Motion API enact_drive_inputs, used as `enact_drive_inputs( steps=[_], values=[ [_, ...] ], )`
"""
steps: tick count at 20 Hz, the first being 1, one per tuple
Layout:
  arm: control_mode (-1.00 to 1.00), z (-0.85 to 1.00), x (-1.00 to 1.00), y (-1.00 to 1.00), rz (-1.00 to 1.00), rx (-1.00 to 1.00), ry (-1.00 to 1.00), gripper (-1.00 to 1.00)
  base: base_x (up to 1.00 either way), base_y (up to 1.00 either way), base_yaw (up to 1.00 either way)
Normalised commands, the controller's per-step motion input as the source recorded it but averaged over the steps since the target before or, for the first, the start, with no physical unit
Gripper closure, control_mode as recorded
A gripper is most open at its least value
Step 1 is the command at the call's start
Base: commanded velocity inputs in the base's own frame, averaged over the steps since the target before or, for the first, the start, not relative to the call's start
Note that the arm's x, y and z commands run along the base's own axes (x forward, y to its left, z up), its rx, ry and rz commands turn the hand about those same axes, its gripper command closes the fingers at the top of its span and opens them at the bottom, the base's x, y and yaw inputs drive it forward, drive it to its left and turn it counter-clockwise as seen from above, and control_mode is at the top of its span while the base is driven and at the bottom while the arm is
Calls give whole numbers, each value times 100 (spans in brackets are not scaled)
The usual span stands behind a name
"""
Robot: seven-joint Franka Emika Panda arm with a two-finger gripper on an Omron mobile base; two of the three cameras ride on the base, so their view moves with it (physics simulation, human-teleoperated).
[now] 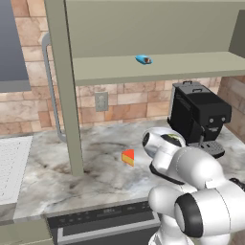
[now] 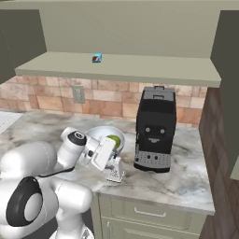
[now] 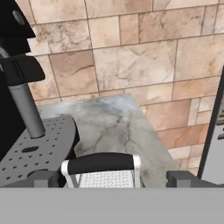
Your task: Pick the cheese from the fridge and the cheese grater from the cabinet and place them next to the salad bowl.
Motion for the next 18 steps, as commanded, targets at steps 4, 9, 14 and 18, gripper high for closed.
enact_drive_inputs(
  steps=[4,9,14,18],
  values=[
    [-100,0,0,18,0,0,-9,-100,0,0,0],
    [-100,6,-6,19,-1,0,-10,-100,0,0,0],
    [-100,12,-9,9,-2,0,-10,-100,0,0,0],
    [-100,20,-16,3,0,0,-6,-100,0,0,0]
  ],
)
